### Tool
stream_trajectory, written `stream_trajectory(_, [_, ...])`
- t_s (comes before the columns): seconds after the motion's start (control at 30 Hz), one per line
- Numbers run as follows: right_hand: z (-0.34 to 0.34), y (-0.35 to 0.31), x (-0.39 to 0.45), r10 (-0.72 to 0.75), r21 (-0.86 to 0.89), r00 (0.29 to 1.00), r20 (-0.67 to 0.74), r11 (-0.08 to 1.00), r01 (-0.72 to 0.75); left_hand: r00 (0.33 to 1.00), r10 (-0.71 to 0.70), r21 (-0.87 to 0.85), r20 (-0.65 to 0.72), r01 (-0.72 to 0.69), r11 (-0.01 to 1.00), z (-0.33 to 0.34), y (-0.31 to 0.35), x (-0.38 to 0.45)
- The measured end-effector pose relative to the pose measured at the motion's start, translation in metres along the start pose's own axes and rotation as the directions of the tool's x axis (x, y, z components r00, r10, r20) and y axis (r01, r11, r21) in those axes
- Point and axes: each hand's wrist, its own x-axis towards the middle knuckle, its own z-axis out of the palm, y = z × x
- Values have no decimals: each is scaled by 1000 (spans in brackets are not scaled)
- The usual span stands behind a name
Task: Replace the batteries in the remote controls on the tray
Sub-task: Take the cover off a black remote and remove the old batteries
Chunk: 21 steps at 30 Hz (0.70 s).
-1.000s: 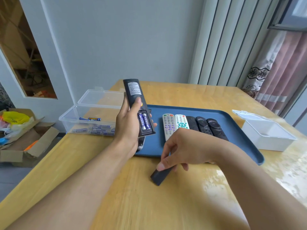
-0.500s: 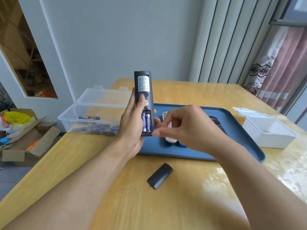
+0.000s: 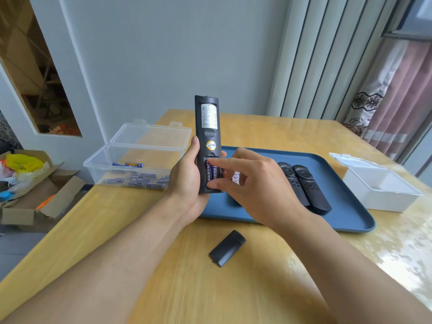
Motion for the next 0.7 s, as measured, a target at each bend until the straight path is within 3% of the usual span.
stream_trajectory(0.4, [2,1,1,25,38,1000,3,999,-25,999,-10,-7,-33,10,1000,-1,0,-1])
stream_trajectory(0.7, [-1,-5,0,-48,-23,998,41,999,49,997,23,-19,-70,-25,1000,1,5,-3])
